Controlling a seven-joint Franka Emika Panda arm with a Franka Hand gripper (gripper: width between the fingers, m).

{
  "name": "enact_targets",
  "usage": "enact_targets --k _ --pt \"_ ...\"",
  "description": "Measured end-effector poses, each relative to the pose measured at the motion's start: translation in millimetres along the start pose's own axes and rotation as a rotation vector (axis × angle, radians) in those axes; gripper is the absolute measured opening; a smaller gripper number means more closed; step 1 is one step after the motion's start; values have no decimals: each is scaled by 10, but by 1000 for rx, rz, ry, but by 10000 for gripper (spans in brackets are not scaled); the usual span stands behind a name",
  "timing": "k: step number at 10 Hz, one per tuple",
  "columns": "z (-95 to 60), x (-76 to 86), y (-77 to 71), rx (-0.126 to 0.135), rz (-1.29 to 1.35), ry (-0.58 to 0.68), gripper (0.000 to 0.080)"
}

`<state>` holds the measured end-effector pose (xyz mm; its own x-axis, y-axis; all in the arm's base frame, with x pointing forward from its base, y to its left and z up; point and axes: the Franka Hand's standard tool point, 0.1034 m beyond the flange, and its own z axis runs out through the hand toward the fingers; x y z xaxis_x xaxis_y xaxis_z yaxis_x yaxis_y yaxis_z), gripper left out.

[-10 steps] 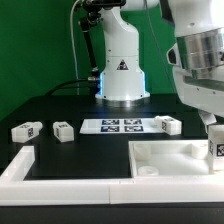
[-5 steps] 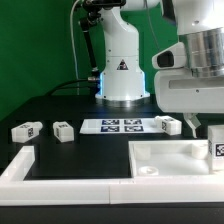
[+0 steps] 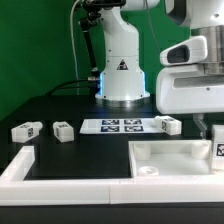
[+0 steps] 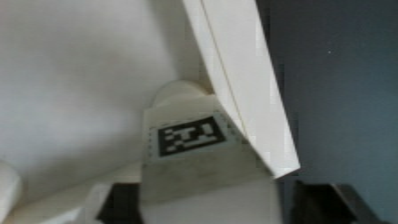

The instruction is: Assemble square table

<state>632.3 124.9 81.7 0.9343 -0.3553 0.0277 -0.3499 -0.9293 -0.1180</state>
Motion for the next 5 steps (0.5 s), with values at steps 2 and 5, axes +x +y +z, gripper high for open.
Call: enact_targets --k 2,5 --pt "7 3 23 0 153 -3 308" --pt "22 -33 33 -3 523 -2 308"
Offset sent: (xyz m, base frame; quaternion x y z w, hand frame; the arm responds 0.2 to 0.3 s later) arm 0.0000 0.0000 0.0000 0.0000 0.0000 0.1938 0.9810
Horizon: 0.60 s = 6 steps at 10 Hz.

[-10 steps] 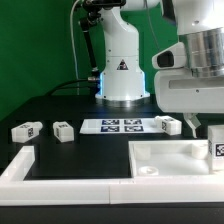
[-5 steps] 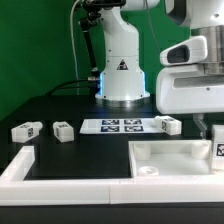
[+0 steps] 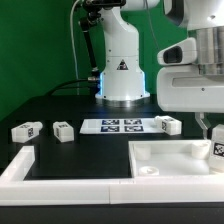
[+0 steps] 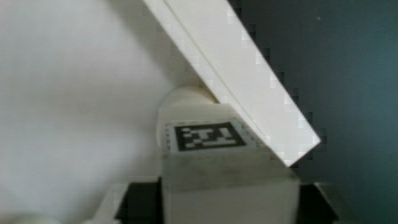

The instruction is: Assemble square table

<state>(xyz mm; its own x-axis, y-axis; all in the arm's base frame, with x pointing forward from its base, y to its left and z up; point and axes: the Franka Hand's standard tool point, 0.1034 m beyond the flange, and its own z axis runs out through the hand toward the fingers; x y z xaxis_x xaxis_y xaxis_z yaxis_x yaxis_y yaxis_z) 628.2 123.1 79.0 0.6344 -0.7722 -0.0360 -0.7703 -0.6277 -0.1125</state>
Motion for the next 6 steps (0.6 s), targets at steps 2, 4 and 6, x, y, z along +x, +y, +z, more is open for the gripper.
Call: enact_targets --k 2,4,6 --pt "33 -18 7 45 423 -39 308" --pt "40 -8 12 100 628 -87 298" --pt "43 -37 -6 103 650 -93 298"
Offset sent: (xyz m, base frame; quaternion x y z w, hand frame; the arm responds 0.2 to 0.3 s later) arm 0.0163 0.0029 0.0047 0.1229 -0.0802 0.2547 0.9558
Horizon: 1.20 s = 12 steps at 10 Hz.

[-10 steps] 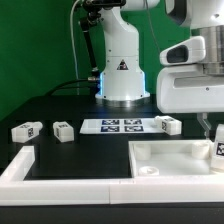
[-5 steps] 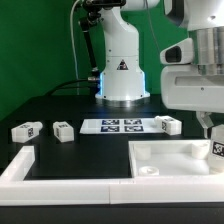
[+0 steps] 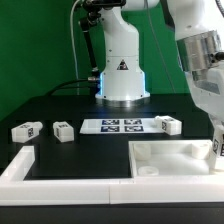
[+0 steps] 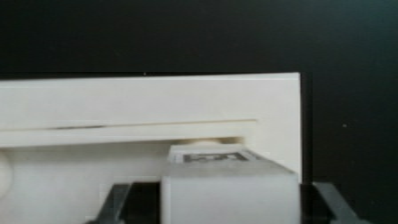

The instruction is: Assemble square table

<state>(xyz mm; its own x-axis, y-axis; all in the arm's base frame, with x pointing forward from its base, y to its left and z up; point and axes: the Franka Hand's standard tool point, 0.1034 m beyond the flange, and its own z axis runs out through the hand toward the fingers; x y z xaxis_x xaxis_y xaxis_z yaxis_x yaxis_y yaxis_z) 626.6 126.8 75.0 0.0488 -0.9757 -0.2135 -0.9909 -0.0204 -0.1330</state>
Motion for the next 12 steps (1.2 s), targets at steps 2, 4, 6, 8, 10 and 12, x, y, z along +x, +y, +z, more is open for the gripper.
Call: enact_targets --k 2,4,6,8,10,12 --pt "-27 2 -33 -13 -256 29 396" --pt "-19 36 -65 -14 -575 58 532" --pt "-19 45 -65 -18 -714 59 642" --pt "-15 66 -58 -31 -870 59 648" --pt "-15 109 -55 -121 -1269 73 649" --pt "-5 116 -42 -122 -1241 71 649"
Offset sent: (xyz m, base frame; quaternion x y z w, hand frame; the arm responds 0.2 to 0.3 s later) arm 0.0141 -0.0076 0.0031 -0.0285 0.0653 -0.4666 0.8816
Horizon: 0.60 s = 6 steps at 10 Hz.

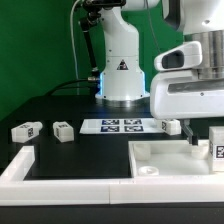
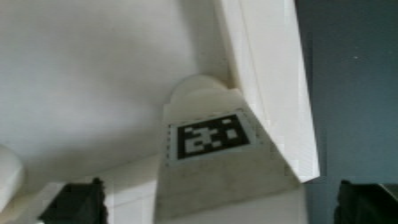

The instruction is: Assemble square table

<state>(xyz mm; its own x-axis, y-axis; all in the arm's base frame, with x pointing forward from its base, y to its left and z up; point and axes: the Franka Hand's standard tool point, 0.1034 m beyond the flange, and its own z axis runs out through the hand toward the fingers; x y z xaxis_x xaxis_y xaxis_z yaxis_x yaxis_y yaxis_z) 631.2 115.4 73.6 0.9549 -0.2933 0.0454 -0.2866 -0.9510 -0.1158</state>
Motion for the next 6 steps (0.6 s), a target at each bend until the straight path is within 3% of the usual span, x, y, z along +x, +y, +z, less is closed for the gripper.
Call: enact_targets --k 1,2,3,4,6 --pt "0 -1 -2 1 13 0 538" --pt "2 -6 -10 2 86 -1 538" --pt "3 -9 -13 2 143 -1 359" --pt "5 -9 0 1 211 -3 289" --pt "7 -8 7 1 331 -3 289"
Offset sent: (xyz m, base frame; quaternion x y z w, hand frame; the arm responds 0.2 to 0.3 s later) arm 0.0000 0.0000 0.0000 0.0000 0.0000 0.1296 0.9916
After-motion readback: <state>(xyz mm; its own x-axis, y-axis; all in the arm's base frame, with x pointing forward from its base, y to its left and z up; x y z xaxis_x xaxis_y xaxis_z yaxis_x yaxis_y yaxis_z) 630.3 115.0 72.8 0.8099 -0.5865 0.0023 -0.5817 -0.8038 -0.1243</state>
